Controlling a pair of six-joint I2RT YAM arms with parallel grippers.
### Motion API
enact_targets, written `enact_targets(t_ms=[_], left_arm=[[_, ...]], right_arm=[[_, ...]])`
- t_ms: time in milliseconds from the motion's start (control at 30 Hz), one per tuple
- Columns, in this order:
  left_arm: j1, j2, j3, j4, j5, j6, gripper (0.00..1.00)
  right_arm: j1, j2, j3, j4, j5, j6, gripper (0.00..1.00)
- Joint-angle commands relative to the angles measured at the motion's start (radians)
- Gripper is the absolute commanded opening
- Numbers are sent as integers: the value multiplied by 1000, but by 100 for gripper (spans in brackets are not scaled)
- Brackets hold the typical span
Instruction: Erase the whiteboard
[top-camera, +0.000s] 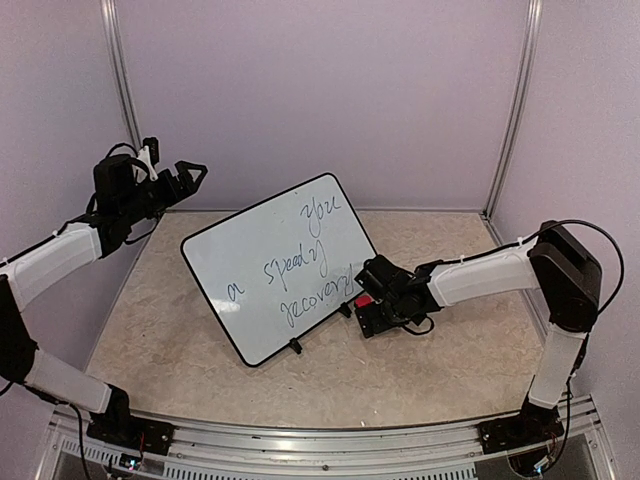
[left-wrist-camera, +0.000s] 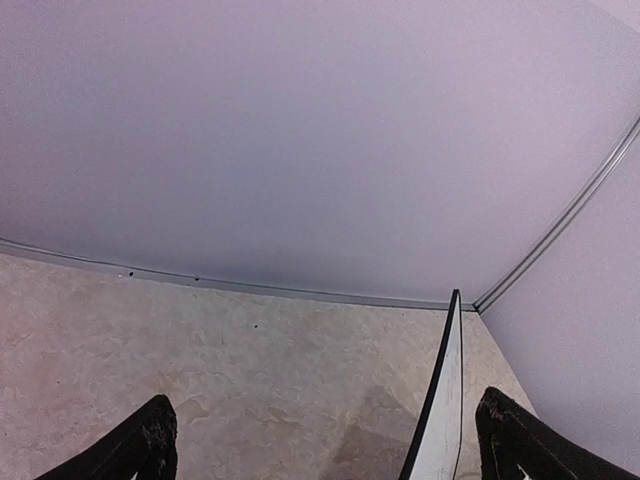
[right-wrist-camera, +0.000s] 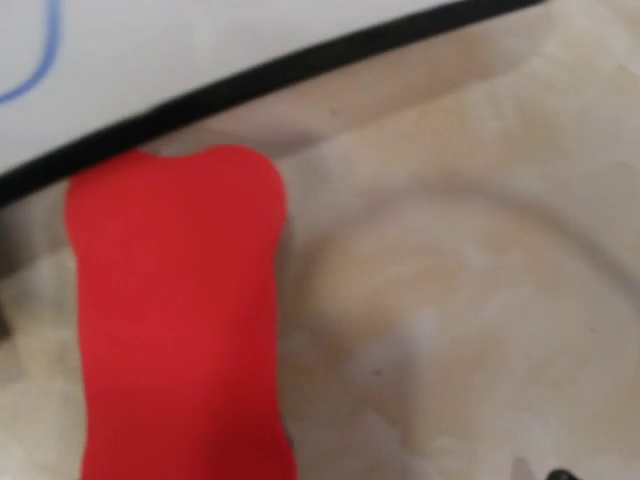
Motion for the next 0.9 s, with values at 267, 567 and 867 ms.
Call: enact_targets(t_ms=[267, 567, 867], left_arm=[[10, -3, -12, 28, 26, -9, 99], [12, -5, -15, 29, 26, -8, 99], [12, -4, -17, 33, 29, -11, 99]], right_arm=[[-40, -29, 103, -21, -151, -106, 89], [-89, 20, 170, -34, -190, -126, 75], [-111, 57, 159, -10, -225, -171, 62]])
